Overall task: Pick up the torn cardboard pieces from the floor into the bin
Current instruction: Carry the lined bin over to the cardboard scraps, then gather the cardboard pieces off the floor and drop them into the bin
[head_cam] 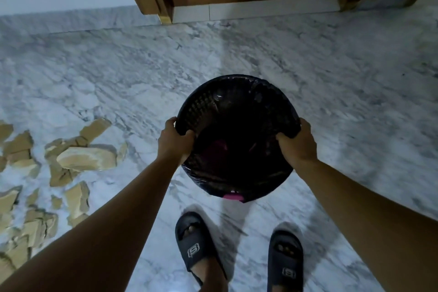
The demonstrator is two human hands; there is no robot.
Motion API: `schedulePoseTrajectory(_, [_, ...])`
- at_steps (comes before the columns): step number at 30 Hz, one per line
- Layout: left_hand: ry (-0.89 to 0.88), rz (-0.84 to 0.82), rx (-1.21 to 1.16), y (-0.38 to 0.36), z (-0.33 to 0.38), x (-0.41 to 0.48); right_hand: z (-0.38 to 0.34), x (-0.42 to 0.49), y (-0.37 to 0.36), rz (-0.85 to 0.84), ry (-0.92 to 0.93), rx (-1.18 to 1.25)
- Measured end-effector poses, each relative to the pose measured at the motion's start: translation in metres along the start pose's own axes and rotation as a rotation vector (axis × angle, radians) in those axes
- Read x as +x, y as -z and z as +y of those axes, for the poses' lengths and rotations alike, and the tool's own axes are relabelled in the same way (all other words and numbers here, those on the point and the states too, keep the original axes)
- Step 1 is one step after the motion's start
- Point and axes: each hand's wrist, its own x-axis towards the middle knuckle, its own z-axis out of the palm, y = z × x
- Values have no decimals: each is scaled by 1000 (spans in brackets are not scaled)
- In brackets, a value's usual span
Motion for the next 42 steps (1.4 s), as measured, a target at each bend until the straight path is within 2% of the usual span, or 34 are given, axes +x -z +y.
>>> schedulePoseTrajectory(7, [-43,-51,59,3,-1,-7,-5,-16,-2,-29,72,-122])
schedulePoseTrajectory(12, [-25,-79,52,50,22,-54,-40,-61,27,-116,211,-286])
schedulePoseTrajectory(18, [-36,50,-18,170,50,-190,-153,-202,92,-262,478,-515])
schedulePoseTrajectory(23, [-3,182,-104,271,40,-330,-221,-334,137,-397,711,-642])
schedulePoseTrajectory(27, [42,292,-177,332,-3,-431,-249,-433,143,-558,854,-776])
schedulePoseTrajectory(32, [123,417,-159,383,-83,-544,-239,-545,124,-692,1083,-978])
schedulePoseTrajectory(42, [262,472,-159,405,-261,-737,-127,-739,61,-880,1321,-1158])
